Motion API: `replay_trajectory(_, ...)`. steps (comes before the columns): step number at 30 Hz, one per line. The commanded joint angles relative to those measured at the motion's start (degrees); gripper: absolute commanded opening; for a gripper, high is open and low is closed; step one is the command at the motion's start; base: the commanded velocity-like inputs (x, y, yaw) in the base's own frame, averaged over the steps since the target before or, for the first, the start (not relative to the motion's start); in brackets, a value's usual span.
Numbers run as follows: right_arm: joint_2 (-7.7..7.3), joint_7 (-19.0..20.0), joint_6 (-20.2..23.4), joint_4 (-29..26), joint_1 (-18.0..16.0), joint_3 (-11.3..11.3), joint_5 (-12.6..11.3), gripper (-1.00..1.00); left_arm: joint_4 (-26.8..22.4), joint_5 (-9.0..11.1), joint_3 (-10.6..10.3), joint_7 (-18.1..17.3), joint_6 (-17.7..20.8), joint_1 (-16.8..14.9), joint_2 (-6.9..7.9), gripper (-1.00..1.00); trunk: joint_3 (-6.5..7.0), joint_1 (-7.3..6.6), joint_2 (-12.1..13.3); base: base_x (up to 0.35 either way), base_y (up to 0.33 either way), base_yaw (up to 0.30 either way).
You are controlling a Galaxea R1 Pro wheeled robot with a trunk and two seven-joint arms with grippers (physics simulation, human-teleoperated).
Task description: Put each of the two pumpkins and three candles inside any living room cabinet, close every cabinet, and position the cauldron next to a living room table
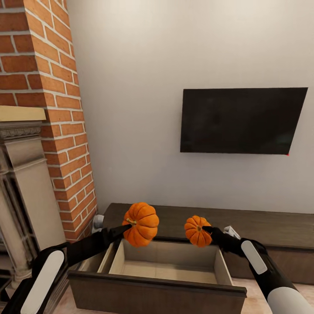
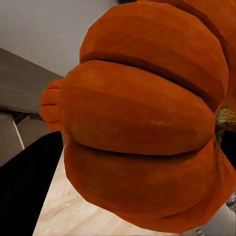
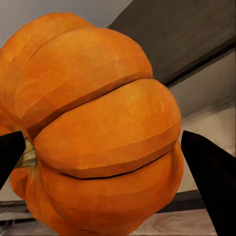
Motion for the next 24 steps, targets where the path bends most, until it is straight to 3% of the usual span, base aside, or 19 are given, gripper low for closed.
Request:
replay_trajectory(1, -0.01, 0.20, 1.26, -0.34, -0.05, -0.23, -0.05, -1.00, 0.05, -0.04, 0.13, -0.17, 0.30, -0.04, -0.01, -1.00, -0.06, -0.01, -0.03, 0.000, 0.000, 0.000)
replay_trajectory(10, -0.10, 0.07, 3.72, -7.68, -0.05, -0.39, -0.42, -1.00, 0.58, -0.12, 0.32, 0.11, 0.31, -0.04, 0.02, -1.00, -0.06, -0.01, -0.03, 0.000, 0.000, 0.000)
replay_trajectory(24, 0.11, -0.29, 4.24, -8.46, 0.02, -0.21, -0.03, -1.00, 0.74, -0.20, 0.41, 0.20, 0.30, -0.04, 0.06, -1.00, -0.06, -0.01, -0.03, 0.000, 0.000, 0.000)
